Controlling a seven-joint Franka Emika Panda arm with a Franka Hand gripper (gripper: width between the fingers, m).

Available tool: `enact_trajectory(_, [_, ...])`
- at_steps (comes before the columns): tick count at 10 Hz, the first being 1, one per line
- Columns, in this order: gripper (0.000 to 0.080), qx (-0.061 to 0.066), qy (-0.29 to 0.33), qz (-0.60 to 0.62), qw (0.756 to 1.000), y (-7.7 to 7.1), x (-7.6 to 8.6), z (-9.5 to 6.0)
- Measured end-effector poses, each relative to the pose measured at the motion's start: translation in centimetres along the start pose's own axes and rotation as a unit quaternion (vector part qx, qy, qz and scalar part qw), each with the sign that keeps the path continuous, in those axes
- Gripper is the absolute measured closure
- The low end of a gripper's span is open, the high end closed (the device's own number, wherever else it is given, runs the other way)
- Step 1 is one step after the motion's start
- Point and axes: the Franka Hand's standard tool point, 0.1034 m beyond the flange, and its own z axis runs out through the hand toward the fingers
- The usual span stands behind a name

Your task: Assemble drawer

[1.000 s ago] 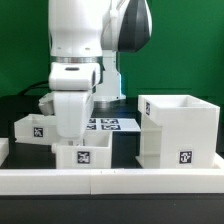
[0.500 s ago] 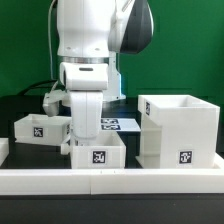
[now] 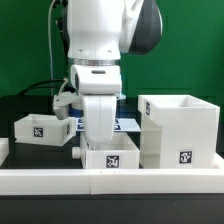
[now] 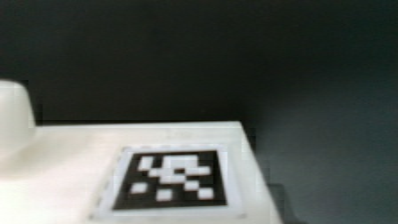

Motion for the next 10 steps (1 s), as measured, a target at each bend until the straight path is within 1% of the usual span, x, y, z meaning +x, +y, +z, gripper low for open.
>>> enact_trajectory(1, [0.0758, -0.003, 0.000, 0.003, 1.000, -0.1, -0.3, 0.0])
enact_trajectory(4, [0.0758, -0.002, 0.000, 0.004, 1.000, -0.1, -0.3, 0.1])
enact_trajectory(8, [0.0758, 0.003, -0.001, 0.012, 1.000, 0.6, 1.5, 0.3])
enact_trajectory(10, [0.0758, 0.003, 0.001, 0.017, 1.000, 0.6, 2.1, 0.4])
